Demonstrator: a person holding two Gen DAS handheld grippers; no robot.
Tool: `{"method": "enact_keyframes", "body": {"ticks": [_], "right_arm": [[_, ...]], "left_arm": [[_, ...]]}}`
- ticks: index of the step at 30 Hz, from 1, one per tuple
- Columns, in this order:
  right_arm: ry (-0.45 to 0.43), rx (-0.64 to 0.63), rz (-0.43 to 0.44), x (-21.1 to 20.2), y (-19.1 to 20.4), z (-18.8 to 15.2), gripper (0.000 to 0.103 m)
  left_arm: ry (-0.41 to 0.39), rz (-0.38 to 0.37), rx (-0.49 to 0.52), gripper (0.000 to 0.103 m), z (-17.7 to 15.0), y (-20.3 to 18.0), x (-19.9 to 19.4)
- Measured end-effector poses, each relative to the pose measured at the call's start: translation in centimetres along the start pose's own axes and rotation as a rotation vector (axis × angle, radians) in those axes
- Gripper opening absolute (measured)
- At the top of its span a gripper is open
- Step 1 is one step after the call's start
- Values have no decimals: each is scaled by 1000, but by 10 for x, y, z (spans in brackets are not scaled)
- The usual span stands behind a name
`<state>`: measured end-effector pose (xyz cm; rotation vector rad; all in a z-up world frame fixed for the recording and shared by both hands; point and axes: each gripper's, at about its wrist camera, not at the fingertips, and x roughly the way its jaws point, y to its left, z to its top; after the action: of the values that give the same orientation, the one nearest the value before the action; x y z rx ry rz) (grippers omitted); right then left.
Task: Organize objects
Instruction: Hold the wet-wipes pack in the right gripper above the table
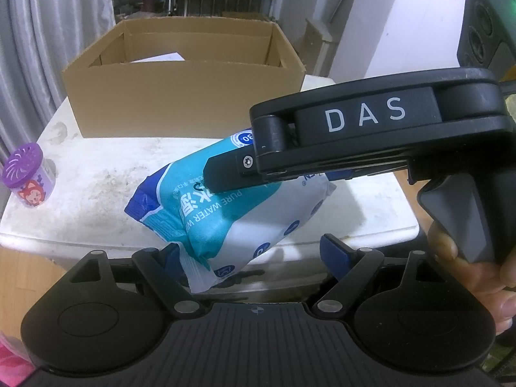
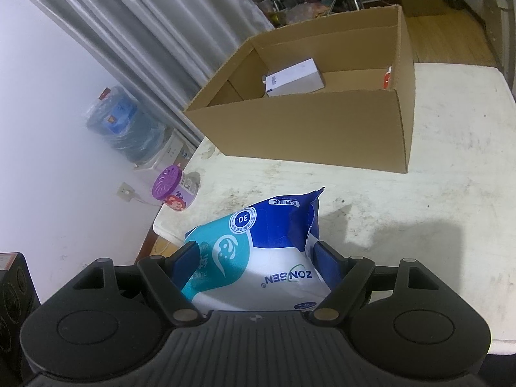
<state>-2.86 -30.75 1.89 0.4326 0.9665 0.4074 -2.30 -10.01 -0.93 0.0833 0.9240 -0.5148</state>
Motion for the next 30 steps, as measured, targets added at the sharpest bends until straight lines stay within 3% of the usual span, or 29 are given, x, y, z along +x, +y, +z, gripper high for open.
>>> {"method": "enact_keyframes", "body": {"ticks": [17, 30], "right_arm": [[46, 52, -41, 28, -33, -8, 80], [38, 85, -7, 34, -49, -8, 79]], "left_arm": [[67, -60, -41, 84, -8, 8, 41], [52, -53, -21, 90, -18, 18, 42]]}}
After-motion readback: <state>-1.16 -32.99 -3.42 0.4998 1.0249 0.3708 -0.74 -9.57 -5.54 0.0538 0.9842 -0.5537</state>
